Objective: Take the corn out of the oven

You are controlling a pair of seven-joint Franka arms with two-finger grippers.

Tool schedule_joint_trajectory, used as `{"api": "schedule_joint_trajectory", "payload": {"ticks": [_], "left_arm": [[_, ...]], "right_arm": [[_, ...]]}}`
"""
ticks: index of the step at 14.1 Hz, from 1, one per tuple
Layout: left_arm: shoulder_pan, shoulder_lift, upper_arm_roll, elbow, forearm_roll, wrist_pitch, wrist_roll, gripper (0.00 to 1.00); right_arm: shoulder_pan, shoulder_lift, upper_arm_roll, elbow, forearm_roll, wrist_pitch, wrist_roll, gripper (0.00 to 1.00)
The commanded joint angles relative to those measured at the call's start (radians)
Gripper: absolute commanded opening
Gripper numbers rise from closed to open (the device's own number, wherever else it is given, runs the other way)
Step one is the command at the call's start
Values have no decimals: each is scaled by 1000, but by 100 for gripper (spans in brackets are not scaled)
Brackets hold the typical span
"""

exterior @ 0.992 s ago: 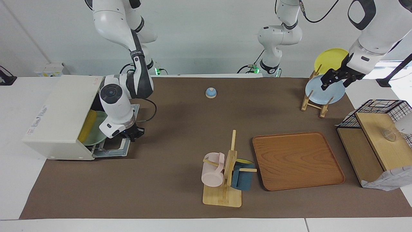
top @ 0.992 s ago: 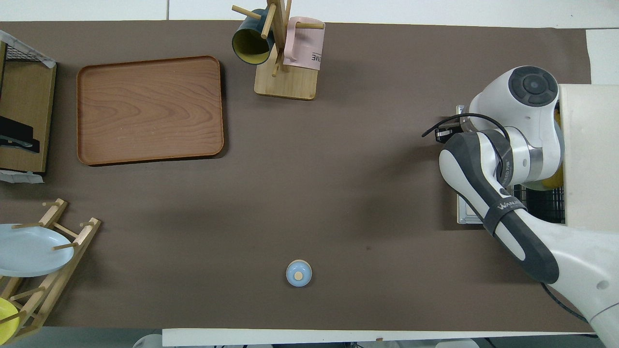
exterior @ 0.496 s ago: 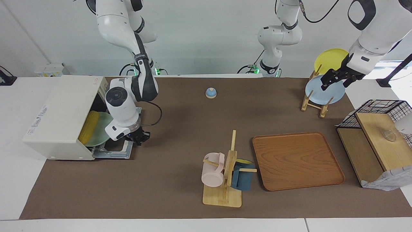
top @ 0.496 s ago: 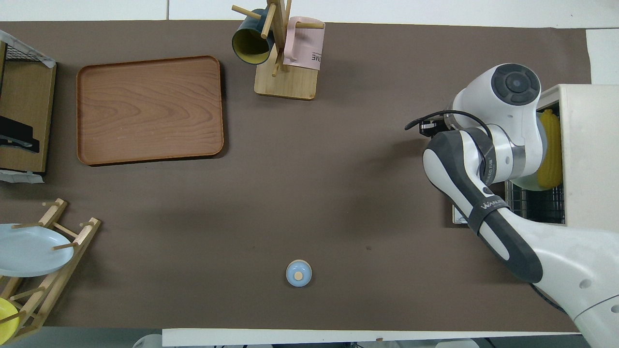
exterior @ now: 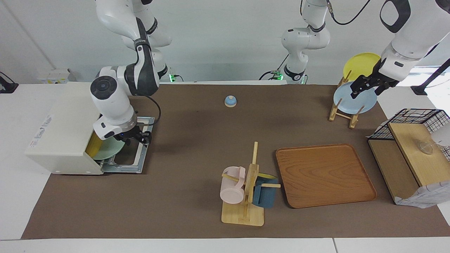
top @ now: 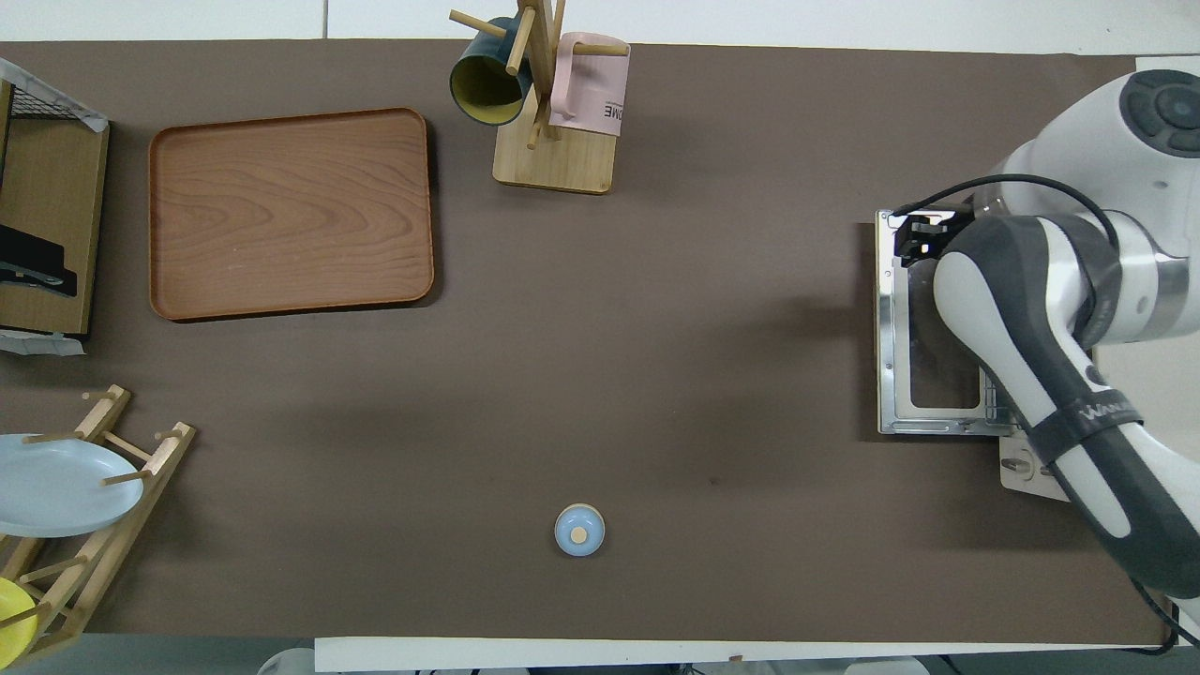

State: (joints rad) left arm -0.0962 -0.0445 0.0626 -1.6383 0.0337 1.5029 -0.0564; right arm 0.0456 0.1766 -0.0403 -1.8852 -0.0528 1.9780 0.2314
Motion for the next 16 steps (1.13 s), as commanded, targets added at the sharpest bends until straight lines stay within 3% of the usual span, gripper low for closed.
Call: {"api": "schedule_joint_trajectory", "payload": {"ticks": [1,4,5,9,10,12,14,16], "left_arm": [[3,-12,-3,-6,17,5,6,100],[3,-12,-3,-6,17,5,4,100],[3,-12,-3,-6,17,5,6,100],[3,-12,-3,-6,17,5,6,100],[1,-12,-3,-6,17,5,4,100],[3,-12,-3,-6,17,5,4,100],[3,-12,-3,-6,17,5,4,100],[1,-12,-3,-6,17,5,4,100]], "right_arm": [[-32,-23,8,-75,2,30,-6,71],[-41,-14,8,-129,-9,128,-24,66],[-41,-5,8,-143,-47,143,-55,59],[-20,3,11,-144,-203,124,-107,7],[2,3,11,-143,-216,114,-107,0],[48,12,11,-86,-226,47,-96,0],[141,62,14,64,-219,-80,-22,0],[267,163,16,261,-210,-230,135,0]]}}
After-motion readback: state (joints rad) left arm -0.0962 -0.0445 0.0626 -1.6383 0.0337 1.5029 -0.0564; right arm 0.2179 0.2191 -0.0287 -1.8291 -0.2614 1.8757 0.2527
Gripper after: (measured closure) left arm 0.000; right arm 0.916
